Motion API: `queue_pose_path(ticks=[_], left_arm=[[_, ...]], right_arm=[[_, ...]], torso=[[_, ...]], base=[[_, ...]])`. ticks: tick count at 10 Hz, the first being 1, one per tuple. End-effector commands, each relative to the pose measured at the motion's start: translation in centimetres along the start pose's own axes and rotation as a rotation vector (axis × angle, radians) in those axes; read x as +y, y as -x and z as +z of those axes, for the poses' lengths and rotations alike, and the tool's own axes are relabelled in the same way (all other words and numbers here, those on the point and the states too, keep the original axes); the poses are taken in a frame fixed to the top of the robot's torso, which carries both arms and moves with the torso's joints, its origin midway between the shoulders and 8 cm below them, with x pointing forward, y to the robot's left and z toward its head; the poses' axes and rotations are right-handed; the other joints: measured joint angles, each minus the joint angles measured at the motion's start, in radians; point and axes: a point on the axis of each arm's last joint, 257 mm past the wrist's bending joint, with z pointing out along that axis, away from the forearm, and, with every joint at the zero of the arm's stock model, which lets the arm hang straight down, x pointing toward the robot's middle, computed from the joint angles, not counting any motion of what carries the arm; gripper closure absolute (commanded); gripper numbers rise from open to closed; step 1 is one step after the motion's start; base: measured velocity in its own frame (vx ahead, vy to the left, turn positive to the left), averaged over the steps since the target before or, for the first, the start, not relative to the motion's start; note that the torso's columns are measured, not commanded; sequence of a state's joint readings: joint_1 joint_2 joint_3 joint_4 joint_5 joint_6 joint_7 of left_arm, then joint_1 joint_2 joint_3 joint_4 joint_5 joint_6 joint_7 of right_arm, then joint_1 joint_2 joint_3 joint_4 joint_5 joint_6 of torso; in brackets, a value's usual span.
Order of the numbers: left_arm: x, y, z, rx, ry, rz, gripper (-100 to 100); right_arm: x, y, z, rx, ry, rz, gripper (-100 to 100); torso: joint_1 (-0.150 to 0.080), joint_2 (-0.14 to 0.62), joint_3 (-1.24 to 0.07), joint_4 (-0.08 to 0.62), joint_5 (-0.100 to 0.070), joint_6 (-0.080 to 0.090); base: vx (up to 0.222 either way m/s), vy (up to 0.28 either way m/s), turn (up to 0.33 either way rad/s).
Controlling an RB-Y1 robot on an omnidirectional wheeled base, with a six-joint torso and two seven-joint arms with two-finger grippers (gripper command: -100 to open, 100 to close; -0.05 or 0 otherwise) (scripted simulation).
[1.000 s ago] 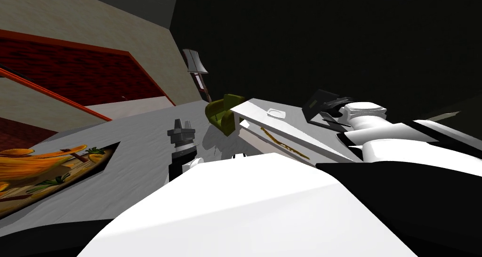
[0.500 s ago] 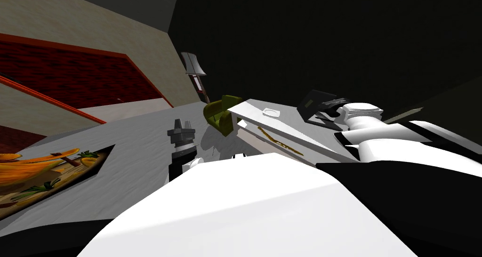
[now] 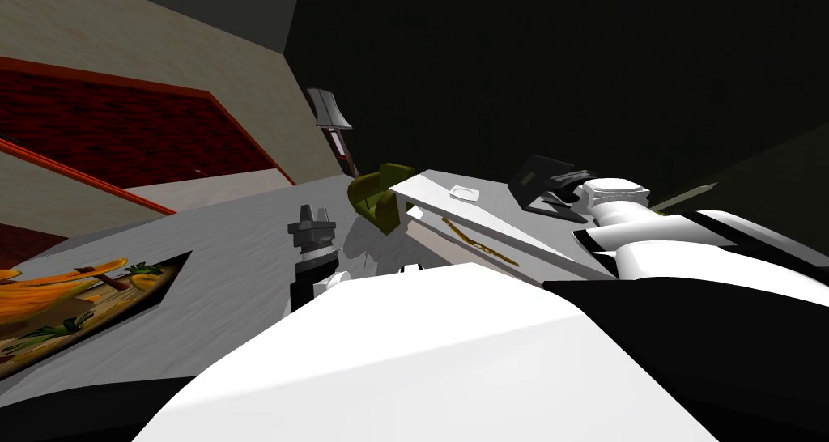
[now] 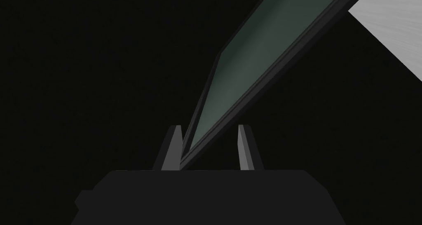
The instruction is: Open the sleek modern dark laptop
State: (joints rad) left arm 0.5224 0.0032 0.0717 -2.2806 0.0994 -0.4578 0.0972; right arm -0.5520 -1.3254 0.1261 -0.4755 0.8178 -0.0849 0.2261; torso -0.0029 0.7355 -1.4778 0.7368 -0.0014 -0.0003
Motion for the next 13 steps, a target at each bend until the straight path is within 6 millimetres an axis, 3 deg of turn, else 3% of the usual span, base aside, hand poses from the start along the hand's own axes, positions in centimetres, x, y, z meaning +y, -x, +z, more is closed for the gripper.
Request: queue_pose_path(ticks=[1,8,13], left_arm=[[0.0,0.0,0.0,0.000,0.000,0.000,0],[0.0,0.0,0.0,0.000,0.000,0.000,0],[0.0,0.0,0.0,0.000,0.000,0.000,0]], right_arm=[[0.9,0.0,0.0,-0.003,0.007,0.046,100],[3.8,0.0,-0.1,-0.016,0.033,0.133,100],[4.8,0.0,-0.2,-0.019,0.043,0.221,100]], torso=[[-0.001,0.000,0.000,0.000,-0.001,0.001],[-0.005,0.000,0.000,-0.002,-0.005,0.003],[-0.005,0.001,0.001,-0.003,-0.007,0.004]], base=[[-0.006,-0.031,-0.031],[-0.005,-0.031,-0.039],[-0.002,-0.025,-0.025]])
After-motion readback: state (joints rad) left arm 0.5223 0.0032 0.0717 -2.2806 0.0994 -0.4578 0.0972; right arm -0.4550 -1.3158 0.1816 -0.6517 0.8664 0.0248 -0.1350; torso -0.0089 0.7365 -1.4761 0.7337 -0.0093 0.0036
